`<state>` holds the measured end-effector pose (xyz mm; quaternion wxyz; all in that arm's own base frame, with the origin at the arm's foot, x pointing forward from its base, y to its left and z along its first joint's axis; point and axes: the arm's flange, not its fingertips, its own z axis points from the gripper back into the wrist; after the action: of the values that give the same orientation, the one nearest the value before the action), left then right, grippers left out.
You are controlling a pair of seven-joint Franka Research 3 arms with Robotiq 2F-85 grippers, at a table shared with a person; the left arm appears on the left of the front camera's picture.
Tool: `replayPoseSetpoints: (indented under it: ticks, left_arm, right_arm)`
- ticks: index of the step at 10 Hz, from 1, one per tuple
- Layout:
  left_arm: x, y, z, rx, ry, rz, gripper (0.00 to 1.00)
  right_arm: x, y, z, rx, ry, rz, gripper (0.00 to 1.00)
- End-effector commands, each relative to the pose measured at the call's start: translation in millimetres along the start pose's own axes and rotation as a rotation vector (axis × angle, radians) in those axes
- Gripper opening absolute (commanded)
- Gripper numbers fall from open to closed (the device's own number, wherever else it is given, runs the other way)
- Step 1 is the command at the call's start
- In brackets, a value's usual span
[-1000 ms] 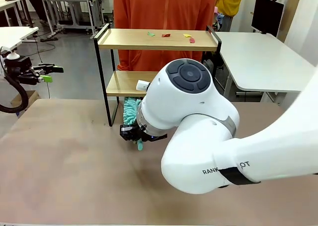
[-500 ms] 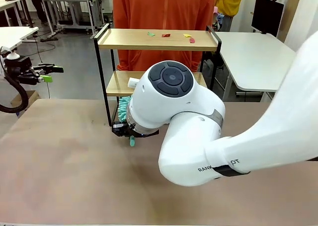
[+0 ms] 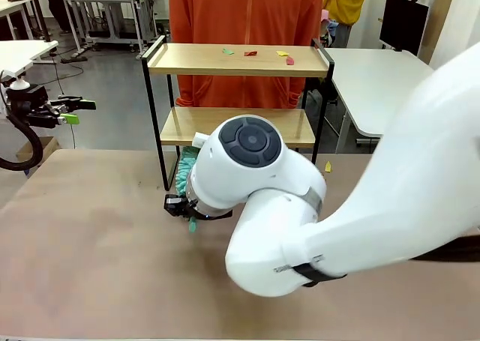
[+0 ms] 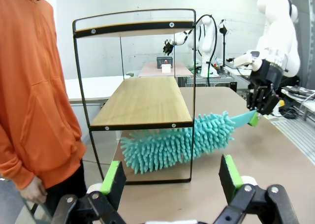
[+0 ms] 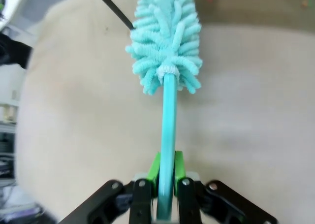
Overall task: Clean the shelf.
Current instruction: Clean the specific section of the Shelf indicated by the human with the Duster.
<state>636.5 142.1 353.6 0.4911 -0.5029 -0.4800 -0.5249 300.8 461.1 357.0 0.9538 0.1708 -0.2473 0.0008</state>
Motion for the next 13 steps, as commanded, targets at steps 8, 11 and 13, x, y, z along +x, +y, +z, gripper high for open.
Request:
replayPoseSetpoints:
  ticks: [8,11,13]
  left_arm:
    - [3,-2,-1,-0.005,0.003,-0.001,1.00]
    - [3,-2,-1,-0.005,0.003,-0.001,1.00]
    - [3,-2,-1,-0.005,0.003,-0.001,1.00]
  right_arm:
    - [-5,1,-27,0.003,0.013,-0.046,0.13]
    - [17,-31,-16,-0.033,0.022,-0.114,0.13]
    - [22,-47,-13,-0.035,0.051,-0.133,0.13]
